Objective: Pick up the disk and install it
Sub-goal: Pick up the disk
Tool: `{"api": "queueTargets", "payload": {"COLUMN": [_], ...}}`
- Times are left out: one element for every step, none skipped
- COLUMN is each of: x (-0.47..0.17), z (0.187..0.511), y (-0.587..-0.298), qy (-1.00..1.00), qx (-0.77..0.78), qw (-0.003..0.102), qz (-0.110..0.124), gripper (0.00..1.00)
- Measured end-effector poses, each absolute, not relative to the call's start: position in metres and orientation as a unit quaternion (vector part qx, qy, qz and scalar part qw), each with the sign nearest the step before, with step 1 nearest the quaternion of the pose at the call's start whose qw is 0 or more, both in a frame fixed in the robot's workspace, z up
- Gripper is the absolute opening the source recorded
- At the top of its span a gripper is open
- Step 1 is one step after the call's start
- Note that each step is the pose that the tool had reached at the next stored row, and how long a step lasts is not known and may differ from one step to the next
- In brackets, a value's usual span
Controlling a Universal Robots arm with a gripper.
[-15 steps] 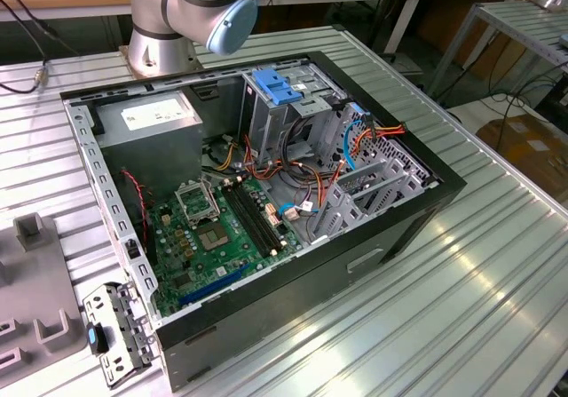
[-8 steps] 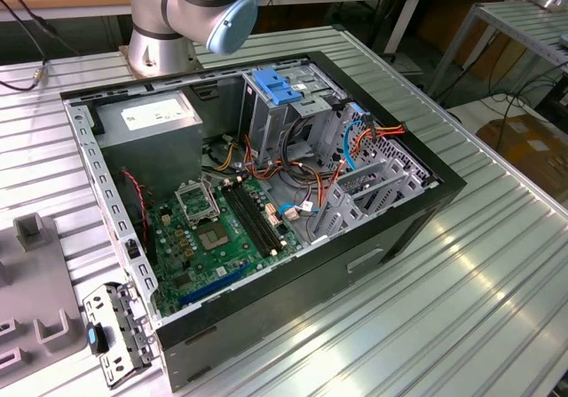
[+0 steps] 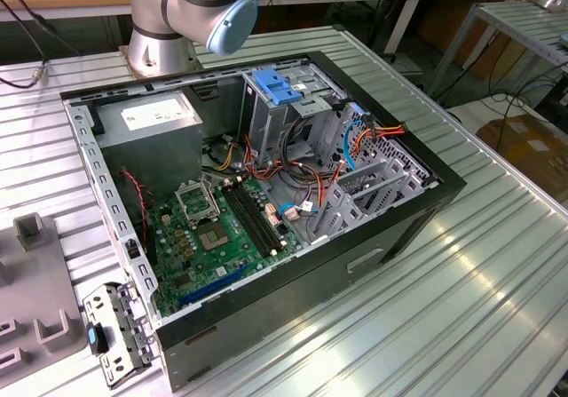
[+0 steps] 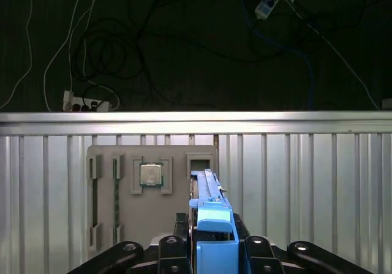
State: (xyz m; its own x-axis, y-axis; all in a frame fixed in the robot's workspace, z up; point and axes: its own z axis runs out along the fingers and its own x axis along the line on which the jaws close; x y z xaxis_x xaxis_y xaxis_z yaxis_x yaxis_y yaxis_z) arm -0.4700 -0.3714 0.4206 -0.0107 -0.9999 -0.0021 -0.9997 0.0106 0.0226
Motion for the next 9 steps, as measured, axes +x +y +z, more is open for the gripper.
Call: {"api": "queueTargets", "payload": {"x": [-0.47, -0.47, -0.4699, -0.4699, -0.47, -0.47, -0.4699, -0.4699, -0.4699], "z": [0.4212, 0.4221, 0.4232, 0.4247, 0.4256, 0.4265, 0.4278, 0.4288, 0.4297], "y": [-0.3714, -0.3714, -0.3714, -0.3714, -0.3714, -0.3714, -0.3714, -0.3714, -0.3714], "qy": [-0.711, -0.711, -0.711, -0.711, -0.711, -0.711, -0.711, -0.711, -0.711], "qx": [0.703, 0.703, 0.703, 0.703, 0.703, 0.703, 0.703, 0.703, 0.703], "qw": [0.007, 0.007, 0.007, 0.007, 0.007, 0.007, 0.007, 0.007, 0.007], "qz": [-0.009, -0.009, -0.009, -0.009, -0.009, -0.009, -0.009, -0.009, -0.009], "gripper": [0.37, 0.37, 0.37, 0.37, 0.37, 0.37, 0.37, 0.37, 0.37]}}
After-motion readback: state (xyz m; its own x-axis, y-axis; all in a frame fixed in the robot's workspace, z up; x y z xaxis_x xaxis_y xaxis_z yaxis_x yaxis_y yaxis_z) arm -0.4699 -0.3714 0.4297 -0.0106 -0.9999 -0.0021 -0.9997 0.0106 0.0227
